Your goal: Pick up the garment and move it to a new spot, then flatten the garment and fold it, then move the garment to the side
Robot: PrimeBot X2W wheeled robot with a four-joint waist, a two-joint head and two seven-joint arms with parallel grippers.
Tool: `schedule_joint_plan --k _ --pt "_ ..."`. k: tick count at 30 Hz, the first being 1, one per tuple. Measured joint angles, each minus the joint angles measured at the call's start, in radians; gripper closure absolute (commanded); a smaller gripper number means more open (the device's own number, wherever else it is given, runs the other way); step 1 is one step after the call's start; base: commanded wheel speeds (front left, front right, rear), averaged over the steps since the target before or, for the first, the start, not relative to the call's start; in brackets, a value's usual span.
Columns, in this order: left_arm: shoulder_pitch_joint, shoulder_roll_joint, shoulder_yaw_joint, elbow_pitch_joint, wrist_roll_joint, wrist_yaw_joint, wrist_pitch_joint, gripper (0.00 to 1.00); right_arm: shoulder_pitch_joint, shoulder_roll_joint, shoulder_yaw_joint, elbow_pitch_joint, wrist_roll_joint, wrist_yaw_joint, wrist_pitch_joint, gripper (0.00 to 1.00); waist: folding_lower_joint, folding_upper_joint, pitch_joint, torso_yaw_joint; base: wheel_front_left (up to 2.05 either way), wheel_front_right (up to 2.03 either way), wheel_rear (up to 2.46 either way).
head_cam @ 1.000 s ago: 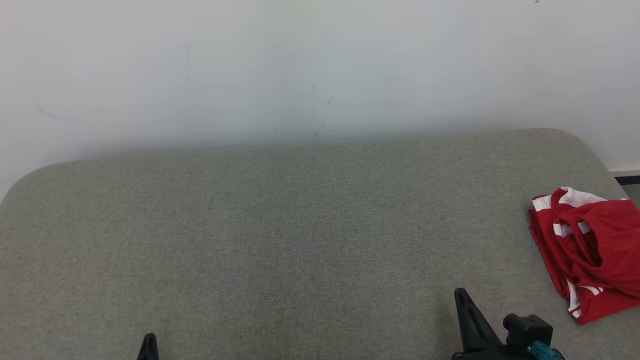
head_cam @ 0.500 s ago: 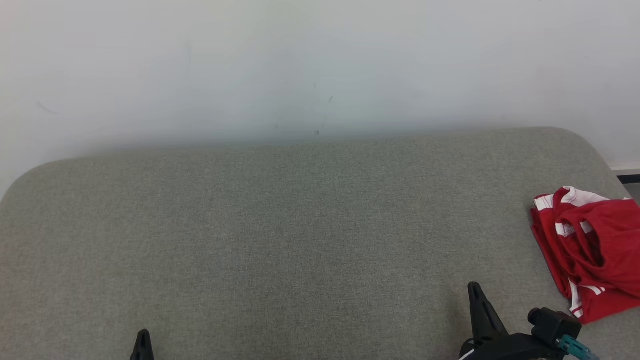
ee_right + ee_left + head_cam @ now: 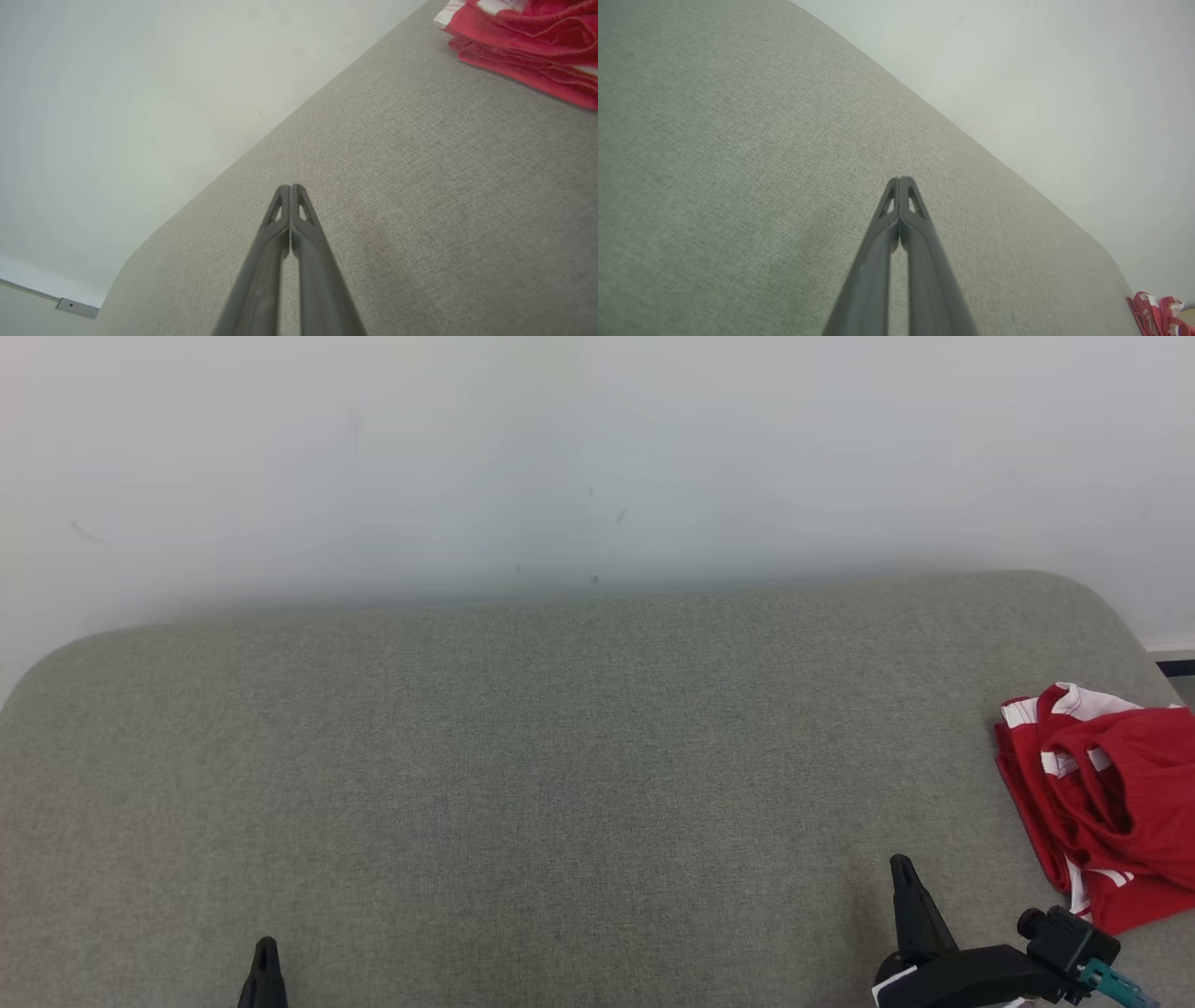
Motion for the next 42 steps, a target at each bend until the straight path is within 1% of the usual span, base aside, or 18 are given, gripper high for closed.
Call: schedule_joint_plan --k 16,42 --pt "-0.028 0.001 0.009 -0.013 -0.217 -0.011 0.056 1.00 -0.003 0.000 -0.023 -0.030 0.211 0.000 0.054 1.00 0.0000 0.0000 0.007 0.004 0.00 0.00 0.00" --pt "-0.064 0.003 0.017 -0.026 -0.504 -0.022 0.132 1.00 -0.014 0.000 -0.056 -0.072 0.508 0.000 0.131 1.00 -0.0001 0.0000 0.018 0.010 0.00 0.00 0.00"
